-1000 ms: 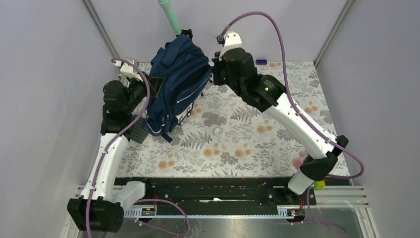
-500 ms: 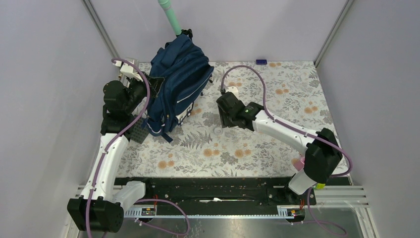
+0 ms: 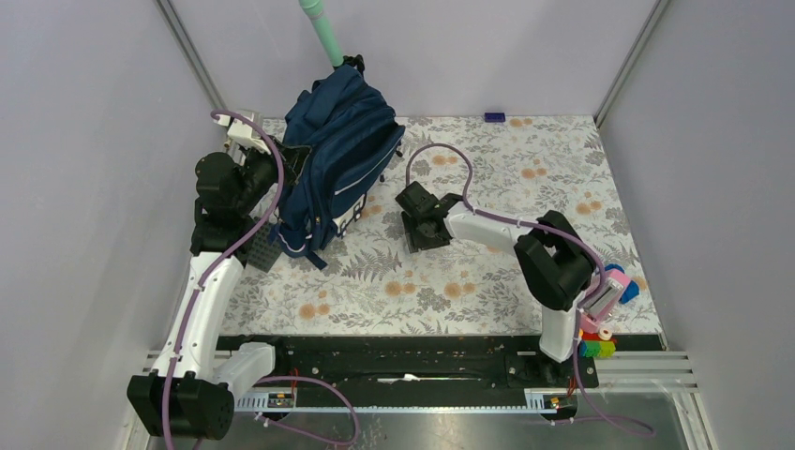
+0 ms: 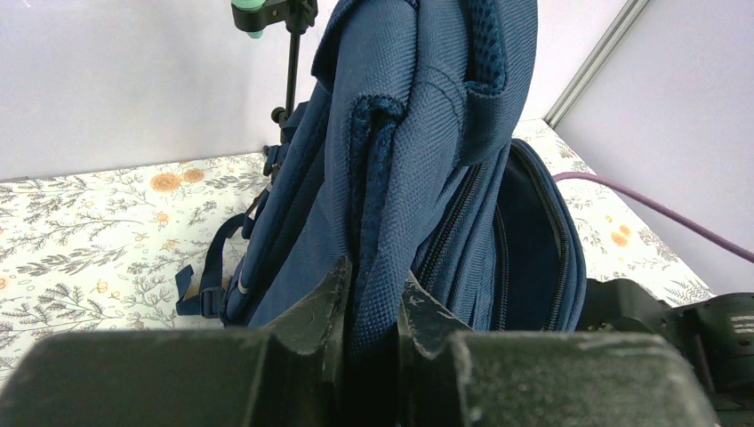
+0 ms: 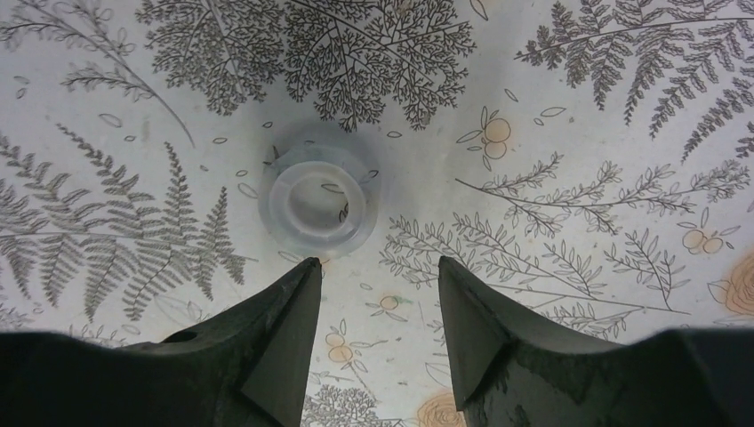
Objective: Pack the student bag
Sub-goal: Pick up the stationery from the center of the board.
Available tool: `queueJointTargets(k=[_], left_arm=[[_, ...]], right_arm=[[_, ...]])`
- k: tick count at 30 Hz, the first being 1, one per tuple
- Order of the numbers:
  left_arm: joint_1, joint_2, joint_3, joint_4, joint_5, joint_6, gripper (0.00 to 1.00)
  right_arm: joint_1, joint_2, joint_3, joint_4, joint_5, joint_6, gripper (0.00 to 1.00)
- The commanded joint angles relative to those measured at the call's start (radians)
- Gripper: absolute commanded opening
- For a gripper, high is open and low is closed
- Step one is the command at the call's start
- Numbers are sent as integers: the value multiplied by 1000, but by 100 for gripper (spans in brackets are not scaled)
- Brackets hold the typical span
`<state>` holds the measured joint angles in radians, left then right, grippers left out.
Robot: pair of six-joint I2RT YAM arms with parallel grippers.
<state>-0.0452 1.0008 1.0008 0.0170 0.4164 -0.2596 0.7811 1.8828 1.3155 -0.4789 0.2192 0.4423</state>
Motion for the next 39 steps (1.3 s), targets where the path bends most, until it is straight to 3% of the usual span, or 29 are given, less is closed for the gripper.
queueJointTargets(k=[1, 17, 22, 25, 31, 39], left_arm=[[-1, -21, 11, 105, -22, -3, 0], [-1, -21, 13, 104, -21, -3, 0], [-1, -23, 14, 101, -24, -3, 0], [-1, -23, 14, 101, -24, -3, 0], [-1, -22, 12, 106, -20, -4, 0], [-2, -20, 8, 117, -3, -12, 0]], right_arm=[[-25, 38, 73, 11, -39, -4, 58], [-37, 168, 122, -27, -21, 19, 53], [-36, 164, 94, -28, -64, 22, 46], [-36, 149, 65, -26, -70, 24, 33], [-37, 65, 6, -27, -72, 24, 15], [-36, -183, -108, -28, -54, 42, 11]])
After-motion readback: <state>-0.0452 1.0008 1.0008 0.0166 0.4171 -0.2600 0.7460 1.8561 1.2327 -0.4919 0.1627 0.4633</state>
